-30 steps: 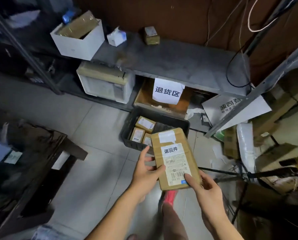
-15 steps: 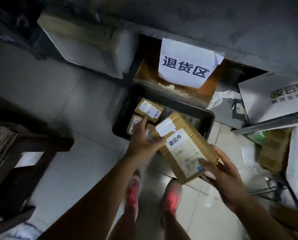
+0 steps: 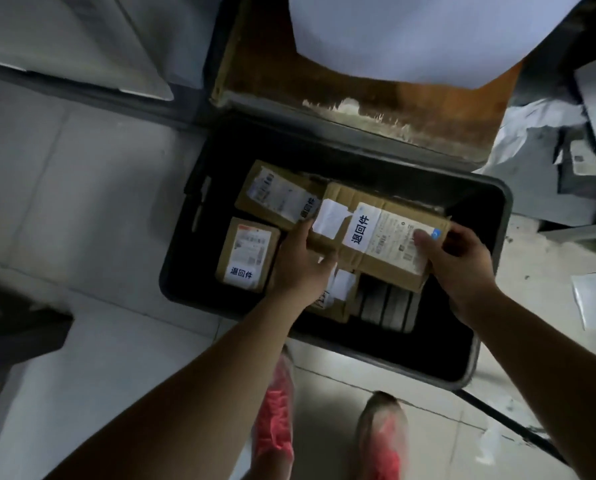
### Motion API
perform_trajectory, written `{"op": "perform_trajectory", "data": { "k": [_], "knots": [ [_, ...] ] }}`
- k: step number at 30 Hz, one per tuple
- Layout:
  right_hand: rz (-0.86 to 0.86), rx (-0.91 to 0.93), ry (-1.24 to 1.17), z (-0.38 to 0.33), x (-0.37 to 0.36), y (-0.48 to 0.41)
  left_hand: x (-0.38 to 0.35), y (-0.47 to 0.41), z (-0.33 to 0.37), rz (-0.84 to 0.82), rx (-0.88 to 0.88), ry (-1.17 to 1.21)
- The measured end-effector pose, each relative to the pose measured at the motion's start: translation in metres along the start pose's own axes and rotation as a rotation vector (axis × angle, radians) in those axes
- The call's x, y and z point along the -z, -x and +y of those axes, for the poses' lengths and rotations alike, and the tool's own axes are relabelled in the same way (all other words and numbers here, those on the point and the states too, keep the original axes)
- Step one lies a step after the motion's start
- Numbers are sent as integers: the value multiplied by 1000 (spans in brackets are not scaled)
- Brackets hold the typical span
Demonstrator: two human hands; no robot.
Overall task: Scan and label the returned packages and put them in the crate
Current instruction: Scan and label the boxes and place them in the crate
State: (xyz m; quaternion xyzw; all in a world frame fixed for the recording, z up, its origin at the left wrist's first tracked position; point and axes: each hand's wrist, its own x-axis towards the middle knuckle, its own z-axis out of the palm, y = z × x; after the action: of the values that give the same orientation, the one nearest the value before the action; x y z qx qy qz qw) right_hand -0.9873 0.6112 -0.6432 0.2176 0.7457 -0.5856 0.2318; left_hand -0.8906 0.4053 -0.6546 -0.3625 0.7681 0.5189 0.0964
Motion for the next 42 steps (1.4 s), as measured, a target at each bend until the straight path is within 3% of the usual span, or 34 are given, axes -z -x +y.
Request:
{"op": "perform_trajectory", "data": {
  "k": [8, 16, 21, 28, 33, 37, 42],
  "knots": [
    [-20, -30, 53, 63, -24, -100, -53, -74, -40, -7, -81, -207],
    [-40, -67, 189, 105, -32, -129, -64, -85, -54, 59, -153, -506],
    [-68, -67, 261, 83, -25, -114, -50, -78, -38, -22, -89, -373],
    [-49, 65, 513, -9, 12, -12, 16, -14, 35, -40, -129, -385],
    [-72, 233, 746, -89, 51, 99, 69, 68, 123, 13, -418, -716],
    [-56, 253, 894, -151, 85, 187, 102, 144, 201, -11, -567, -951],
    [70, 208, 939, -220, 128, 302, 134, 243, 292, -71, -614, -1189]
  ]
}}
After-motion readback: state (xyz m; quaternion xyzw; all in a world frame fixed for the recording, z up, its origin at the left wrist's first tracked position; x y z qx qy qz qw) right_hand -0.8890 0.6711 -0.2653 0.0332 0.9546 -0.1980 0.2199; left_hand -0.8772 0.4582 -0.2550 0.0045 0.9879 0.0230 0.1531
